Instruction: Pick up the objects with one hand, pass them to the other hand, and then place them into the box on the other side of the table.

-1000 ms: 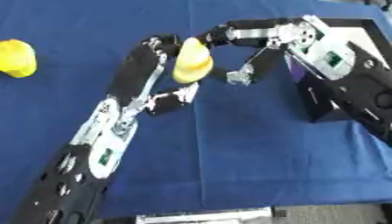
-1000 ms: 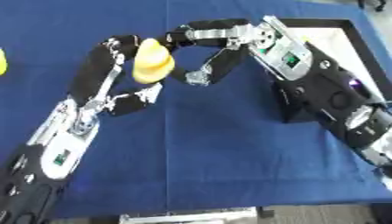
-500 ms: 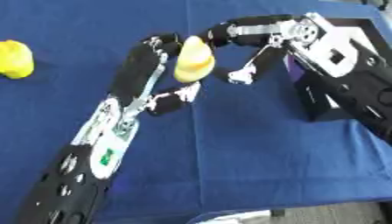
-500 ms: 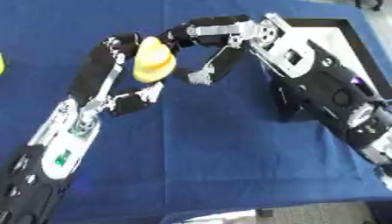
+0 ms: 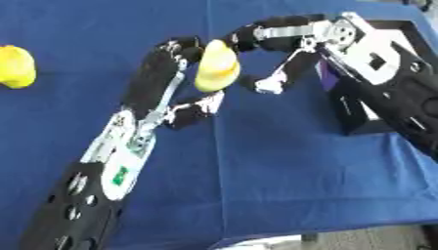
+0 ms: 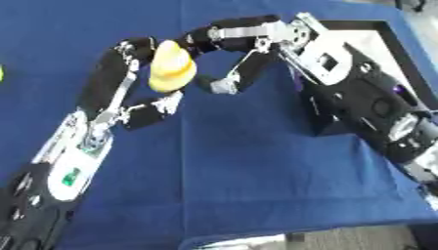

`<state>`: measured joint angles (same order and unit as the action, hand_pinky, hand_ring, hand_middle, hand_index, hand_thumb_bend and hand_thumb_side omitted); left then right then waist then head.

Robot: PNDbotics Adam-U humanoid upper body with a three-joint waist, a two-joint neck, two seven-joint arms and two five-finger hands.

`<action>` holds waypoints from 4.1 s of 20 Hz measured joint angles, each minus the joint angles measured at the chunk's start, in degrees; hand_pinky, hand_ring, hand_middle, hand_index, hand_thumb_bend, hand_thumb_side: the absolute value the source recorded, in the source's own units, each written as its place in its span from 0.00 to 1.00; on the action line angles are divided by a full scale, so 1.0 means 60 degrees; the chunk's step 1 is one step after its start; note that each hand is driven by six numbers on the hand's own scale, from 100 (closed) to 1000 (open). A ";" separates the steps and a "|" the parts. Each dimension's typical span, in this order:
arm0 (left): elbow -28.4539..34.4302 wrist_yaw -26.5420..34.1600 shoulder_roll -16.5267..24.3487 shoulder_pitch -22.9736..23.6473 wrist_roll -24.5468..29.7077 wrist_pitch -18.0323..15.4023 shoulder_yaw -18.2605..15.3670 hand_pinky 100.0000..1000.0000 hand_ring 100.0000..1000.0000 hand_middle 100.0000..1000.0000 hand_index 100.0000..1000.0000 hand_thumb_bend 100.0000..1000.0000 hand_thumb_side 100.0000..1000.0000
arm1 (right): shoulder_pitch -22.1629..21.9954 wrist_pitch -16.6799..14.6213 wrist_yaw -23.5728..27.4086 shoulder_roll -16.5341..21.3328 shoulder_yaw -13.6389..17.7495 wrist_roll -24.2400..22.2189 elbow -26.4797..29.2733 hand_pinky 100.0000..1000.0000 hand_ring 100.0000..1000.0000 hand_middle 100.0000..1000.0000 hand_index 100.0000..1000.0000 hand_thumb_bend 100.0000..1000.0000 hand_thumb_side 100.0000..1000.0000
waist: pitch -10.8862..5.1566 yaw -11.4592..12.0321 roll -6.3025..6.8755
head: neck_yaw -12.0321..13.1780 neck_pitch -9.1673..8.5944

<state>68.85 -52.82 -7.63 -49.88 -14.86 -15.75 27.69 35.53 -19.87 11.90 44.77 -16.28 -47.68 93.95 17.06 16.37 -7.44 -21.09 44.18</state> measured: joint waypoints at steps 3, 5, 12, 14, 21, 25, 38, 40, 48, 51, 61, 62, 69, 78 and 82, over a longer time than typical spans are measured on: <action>0.0010 -0.0005 -0.0004 -0.0007 -0.0023 0.0002 0.0000 0.70 0.51 0.44 0.52 0.00 0.10 | 0.0010 0.0003 -0.0001 0.0019 0.0000 -0.0003 0.0017 0.89 1.00 0.80 1.00 0.00 0.18 | 0.0000 0.0001 0.0000 | 0.0000 0.0000; 0.0010 -0.0030 -0.0009 -0.0011 -0.0028 0.0005 0.0000 0.70 0.51 0.44 0.52 0.00 0.09 | 0.0035 0.0029 -0.0002 0.0034 0.0000 -0.0029 0.0019 0.90 1.00 0.81 1.00 0.00 0.21 | 0.0000 0.0001 0.0000 | 0.0003 0.0000; -0.0100 -0.0233 -0.0081 -0.0016 -0.0033 -0.0005 -0.0018 0.70 0.51 0.45 0.52 0.00 0.08 | 0.0074 0.0139 -0.0104 0.0056 0.0056 -0.0139 0.0019 0.92 1.00 0.83 1.00 0.00 0.28 | 0.0000 0.0001 0.0000 | 0.0030 0.0000; -0.0119 -0.0287 -0.0084 -0.0017 -0.0048 -0.0034 -0.0025 0.70 0.51 0.45 0.52 0.00 0.07 | 0.0075 0.0166 -0.0140 0.0056 0.0060 -0.0166 0.0019 0.92 1.00 0.84 1.00 0.00 0.26 | 0.0000 0.0002 0.0000 | 0.0029 0.0000; -0.0108 -0.0339 -0.0084 -0.0017 -0.0009 -0.0171 -0.0009 0.70 0.52 0.45 0.52 0.00 0.06 | 0.0076 0.0248 -0.0156 0.0055 0.0133 -0.0248 0.0054 0.93 1.00 0.90 1.00 0.00 0.23 | 0.0000 0.0019 0.0000 | 0.0045 0.0000; 0.0126 -0.0276 -0.0083 -0.0017 0.0015 -0.0177 0.0008 0.70 0.51 0.45 0.52 0.00 0.06 | 0.0076 0.0241 -0.0268 0.0056 0.0295 -0.0241 0.0301 0.94 1.00 0.93 1.00 0.00 0.22 | 0.0000 0.0020 0.0000 | 0.0063 0.0001; 0.0980 0.0548 0.0048 -0.0018 0.0551 0.0642 0.0261 0.69 0.50 0.44 0.51 0.00 0.10 | 0.0180 0.0201 -0.0539 0.0054 0.0644 -0.0201 0.0697 0.97 1.00 0.96 1.00 0.00 0.28 | 0.0000 0.0007 0.0000 | 0.0126 0.0001; 0.1040 0.0610 0.0083 -0.0018 0.0566 0.0729 0.0298 0.69 0.50 0.44 0.51 0.00 0.11 | 0.0199 0.0179 -0.0641 0.0054 0.0649 -0.0179 0.0735 0.97 1.00 0.96 1.00 0.00 0.28 | 0.0000 0.0007 0.0000 | 0.0126 0.0001; 0.1331 0.1221 0.0097 -0.0018 0.0596 0.1151 0.0338 0.69 0.49 0.43 0.52 0.00 0.17 | 0.0218 -0.0021 -0.0971 0.0054 0.0677 0.0021 0.0869 0.96 1.00 0.88 1.00 0.00 0.34 | 0.0049 -0.0012 0.0000 | 0.0128 0.0001; 0.1403 0.1378 0.0114 -0.0018 0.0633 0.1221 0.0345 0.69 0.49 0.43 0.52 0.00 0.17 | 0.0218 -0.0081 -0.1007 0.0054 0.0677 0.0081 0.0903 0.95 1.00 0.81 0.99 0.00 0.34 | 0.0053 -0.0025 0.0000 | 0.0129 0.0001; 0.1542 0.1580 0.0171 -0.0018 0.0701 0.1274 0.0392 0.69 0.49 0.43 0.52 0.00 0.19 | 0.0221 -0.0070 -0.0780 0.0054 0.0676 0.0070 0.0926 0.87 1.00 0.54 0.78 0.00 0.24 | 0.0056 -0.0054 0.0000 | 0.0136 0.0001; 0.1550 0.1594 0.0171 -0.0018 0.0699 0.1272 0.0393 0.69 0.49 0.43 0.52 0.00 0.19 | 0.0221 -0.0049 -0.0710 0.0054 0.0676 0.0049 0.0926 0.86 1.00 0.53 0.77 0.00 0.24 | 0.0056 -0.0054 0.0000 | 0.0136 0.0001; 0.1630 0.1660 0.0171 -0.0017 0.0700 0.1222 0.0410 0.69 0.49 0.44 0.54 0.00 0.18 | 0.0210 0.0146 -0.0029 0.0054 0.0685 -0.0146 0.0925 0.81 1.00 0.51 0.76 0.00 0.19 | 0.0056 -0.0054 0.0000 | 0.0129 0.0001; 0.1601 0.1499 0.0171 -0.0016 0.0813 0.1088 0.0421 0.70 0.50 0.45 0.54 0.00 0.13 | 0.0199 0.0329 0.0271 0.0054 0.0716 -0.0327 0.0925 0.79 1.00 0.53 0.78 0.00 0.19 | 0.0056 -0.0066 0.0000 | 0.0120 0.0001; 0.1519 0.1272 0.0170 -0.0015 0.0914 0.1045 0.0435 0.70 0.50 0.45 0.54 0.00 0.12 | 0.0151 0.0363 0.0271 0.0055 0.0736 -0.0361 0.0922 0.79 1.00 0.51 0.76 0.00 0.16 | 0.0056 -0.0066 0.0000 | 0.0111 0.0001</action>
<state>77.96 -45.19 -6.61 -49.97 -9.38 -9.48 30.30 36.44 -17.70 13.52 45.10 -11.86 -49.84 99.48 17.40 15.98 -7.44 -20.42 44.19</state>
